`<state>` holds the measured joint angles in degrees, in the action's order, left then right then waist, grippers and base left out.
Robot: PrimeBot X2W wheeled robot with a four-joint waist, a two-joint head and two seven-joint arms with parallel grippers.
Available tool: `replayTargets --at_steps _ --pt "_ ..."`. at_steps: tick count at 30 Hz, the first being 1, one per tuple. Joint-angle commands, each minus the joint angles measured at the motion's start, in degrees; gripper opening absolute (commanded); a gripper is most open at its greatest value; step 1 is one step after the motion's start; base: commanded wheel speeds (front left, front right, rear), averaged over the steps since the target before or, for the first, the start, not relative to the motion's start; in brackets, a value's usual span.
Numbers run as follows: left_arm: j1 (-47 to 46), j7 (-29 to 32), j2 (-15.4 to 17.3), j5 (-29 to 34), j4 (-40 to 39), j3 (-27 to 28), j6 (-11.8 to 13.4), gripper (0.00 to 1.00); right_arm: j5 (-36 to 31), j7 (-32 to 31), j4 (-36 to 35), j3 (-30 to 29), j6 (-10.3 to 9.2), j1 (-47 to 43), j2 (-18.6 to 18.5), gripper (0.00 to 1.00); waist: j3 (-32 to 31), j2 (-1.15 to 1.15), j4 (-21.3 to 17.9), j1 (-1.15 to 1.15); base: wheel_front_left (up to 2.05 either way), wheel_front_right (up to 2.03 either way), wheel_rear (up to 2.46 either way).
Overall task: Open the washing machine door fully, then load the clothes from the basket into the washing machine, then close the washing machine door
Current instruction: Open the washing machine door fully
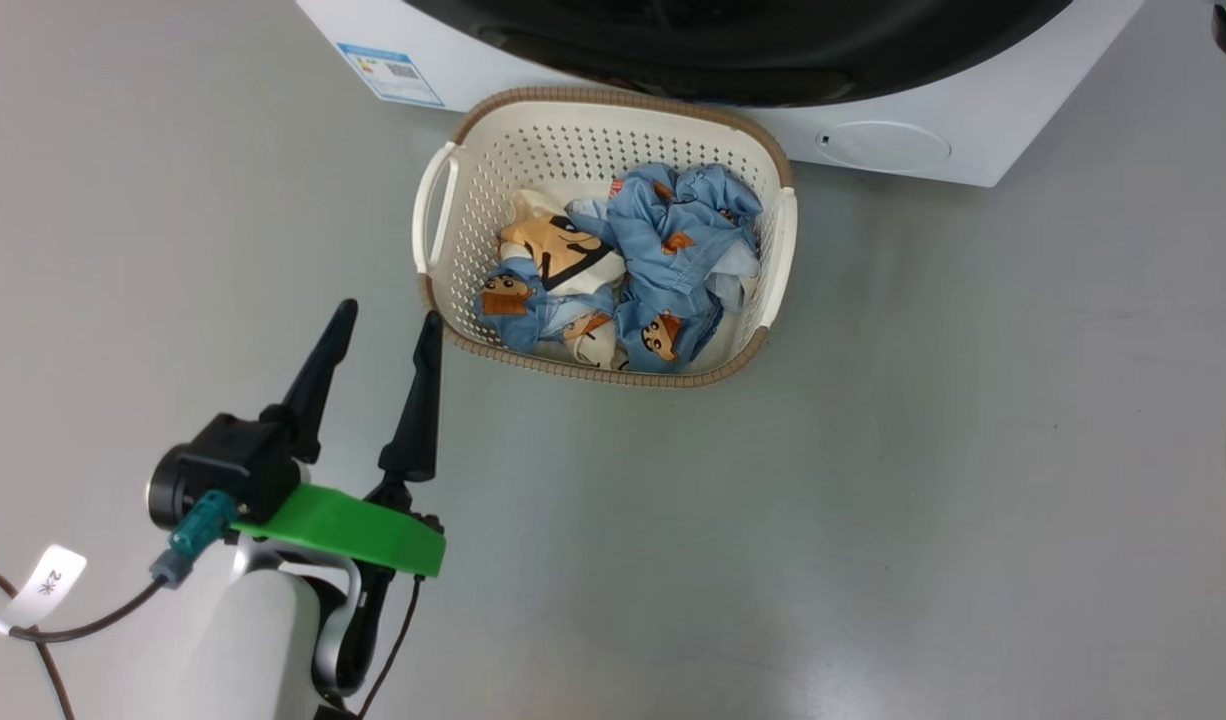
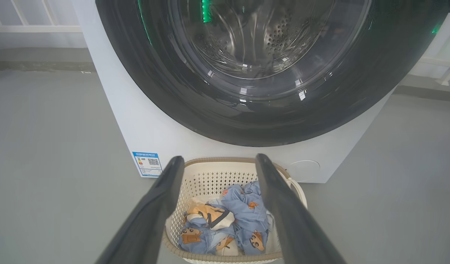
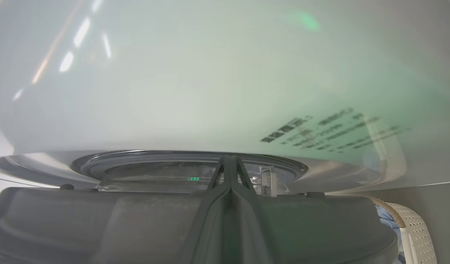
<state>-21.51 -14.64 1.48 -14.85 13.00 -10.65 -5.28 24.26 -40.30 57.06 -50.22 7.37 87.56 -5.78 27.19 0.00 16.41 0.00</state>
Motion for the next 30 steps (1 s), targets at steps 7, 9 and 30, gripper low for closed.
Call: replayTargets --at_steps 7,9,30 --pt "-1.2 -0.4 1.4 1.3 -2.2 2.4 0.0 1.0 4.1 -6.8 -2.7 3.3 0.12 -1.5 2.9 0.0 -0.9 0.0 -0.8 0.0 0.0 0.0 0.0" --pt "-1.1 -0.4 1.4 1.4 -2.2 2.5 -0.1 1.0 5.2 -8.7 -3.7 4.1 0.12 -2.5 2.9 0.0 -1.1 0.0 -0.9 0.0 0.0 0.0 0.0" --pt "0.2 -0.4 1.4 2.9 -2.8 3.5 -0.6 1.0 23.8 -23.7 -12.5 20.2 0.12 -16.7 2.9 0.0 -5.0 0.0 -2.3 0.0 0.0 0.0 0.0"
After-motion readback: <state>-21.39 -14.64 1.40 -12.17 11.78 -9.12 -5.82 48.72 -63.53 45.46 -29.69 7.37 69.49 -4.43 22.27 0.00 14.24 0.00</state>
